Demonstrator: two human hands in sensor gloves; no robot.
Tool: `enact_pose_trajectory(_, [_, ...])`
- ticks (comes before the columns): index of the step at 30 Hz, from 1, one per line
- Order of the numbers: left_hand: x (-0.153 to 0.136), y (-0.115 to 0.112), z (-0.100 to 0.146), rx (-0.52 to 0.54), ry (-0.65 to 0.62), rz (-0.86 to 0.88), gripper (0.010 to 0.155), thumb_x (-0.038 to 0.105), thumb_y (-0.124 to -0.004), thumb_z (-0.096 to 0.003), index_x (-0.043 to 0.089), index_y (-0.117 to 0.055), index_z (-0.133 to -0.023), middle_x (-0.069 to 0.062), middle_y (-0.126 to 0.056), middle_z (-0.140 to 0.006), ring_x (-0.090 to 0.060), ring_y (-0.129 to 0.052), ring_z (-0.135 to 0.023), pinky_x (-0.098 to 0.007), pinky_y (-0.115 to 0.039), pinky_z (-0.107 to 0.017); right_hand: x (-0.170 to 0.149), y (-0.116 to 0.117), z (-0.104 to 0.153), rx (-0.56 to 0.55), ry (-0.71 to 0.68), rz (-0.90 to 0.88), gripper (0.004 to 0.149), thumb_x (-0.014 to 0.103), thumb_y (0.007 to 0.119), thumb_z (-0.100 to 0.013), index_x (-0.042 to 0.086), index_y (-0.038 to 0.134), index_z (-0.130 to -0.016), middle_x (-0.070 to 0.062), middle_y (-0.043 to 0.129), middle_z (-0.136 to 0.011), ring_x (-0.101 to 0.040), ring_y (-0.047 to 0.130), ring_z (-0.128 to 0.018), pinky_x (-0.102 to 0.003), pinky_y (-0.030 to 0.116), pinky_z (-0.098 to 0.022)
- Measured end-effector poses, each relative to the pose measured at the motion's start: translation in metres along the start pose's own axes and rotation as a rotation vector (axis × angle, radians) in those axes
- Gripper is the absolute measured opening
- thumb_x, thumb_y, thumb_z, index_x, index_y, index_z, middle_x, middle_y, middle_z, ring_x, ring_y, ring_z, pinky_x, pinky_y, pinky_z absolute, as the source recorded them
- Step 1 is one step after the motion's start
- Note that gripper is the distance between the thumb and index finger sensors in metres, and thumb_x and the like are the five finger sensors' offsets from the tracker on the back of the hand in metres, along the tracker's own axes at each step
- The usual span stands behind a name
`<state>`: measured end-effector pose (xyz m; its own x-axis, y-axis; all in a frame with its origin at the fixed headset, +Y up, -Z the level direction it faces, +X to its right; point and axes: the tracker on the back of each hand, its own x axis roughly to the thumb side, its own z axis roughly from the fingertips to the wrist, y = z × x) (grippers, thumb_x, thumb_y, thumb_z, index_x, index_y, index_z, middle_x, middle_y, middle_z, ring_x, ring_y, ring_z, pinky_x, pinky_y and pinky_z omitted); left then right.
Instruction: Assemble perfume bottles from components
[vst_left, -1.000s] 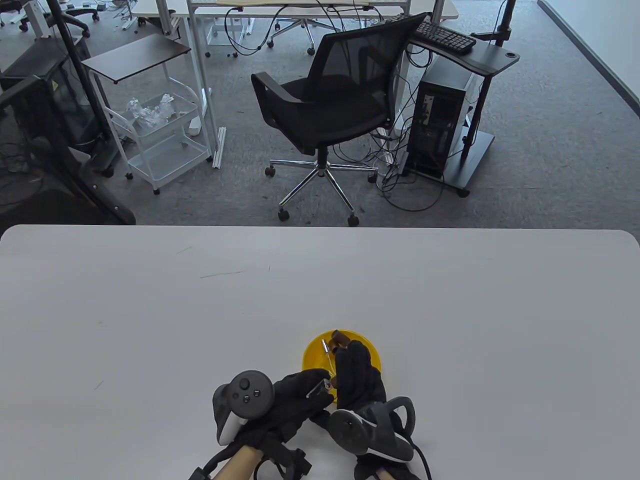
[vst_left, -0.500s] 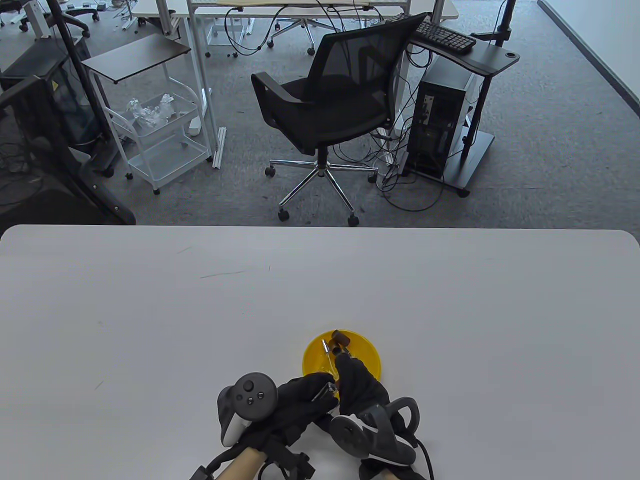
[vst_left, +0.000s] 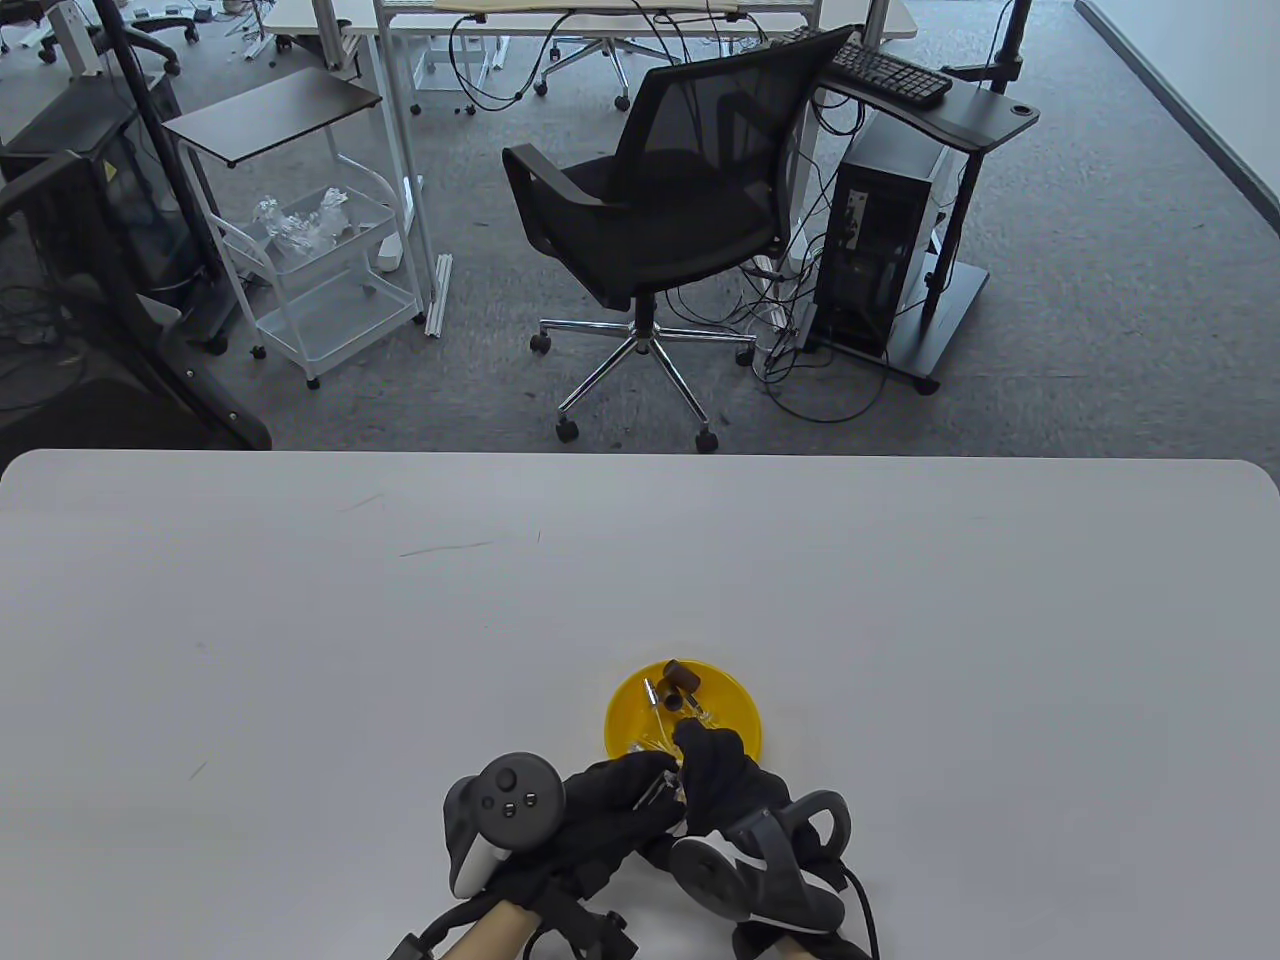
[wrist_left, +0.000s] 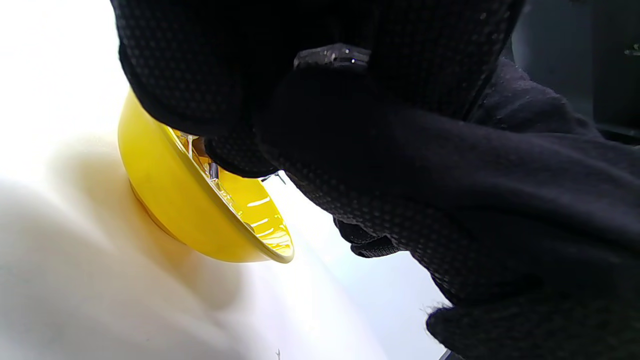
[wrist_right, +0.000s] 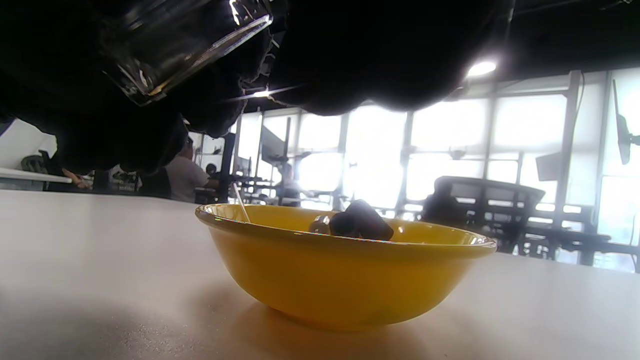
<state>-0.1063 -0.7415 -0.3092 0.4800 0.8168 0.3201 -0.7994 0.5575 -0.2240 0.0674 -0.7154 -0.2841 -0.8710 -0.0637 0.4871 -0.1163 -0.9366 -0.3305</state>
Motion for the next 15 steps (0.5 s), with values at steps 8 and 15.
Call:
enact_pose_trajectory(8, [0.005,0.002,0.000,0.018,-0.012,-0.020,0.053,0.044,-0.085,-0.0466,0.023,-0.081,-0.095,-0.005,-0.094,-0.084,-0.025,-0.100,-0.063,-0.038,-0.088,-0.046,0.001,-0.001,-0.001,-0.026,0.023,0.010,0.106,0.071,0.080,-0.045,-0.002,0.030,-0.103,-0.022,0.063,-0.080,-0.011,0.089,-0.043,-0.034,0.083,-0.034])
enact_pose_trajectory(15, [0.012,0.003,0.001,0.040,-0.026,-0.042,0.052,0.043,-0.085,-0.0469,0.021,-0.082,-0.094,-0.007,-0.093,-0.083,-0.026,-0.100,-0.061,-0.038,-0.088,-0.045,-0.002,-0.003,-0.002,-0.026,0.032,-0.040,0.102,0.070,0.080,-0.045,0.001,0.032,-0.103,-0.020,0.066,-0.077,-0.009,0.090,-0.040,-0.032,0.083,-0.031])
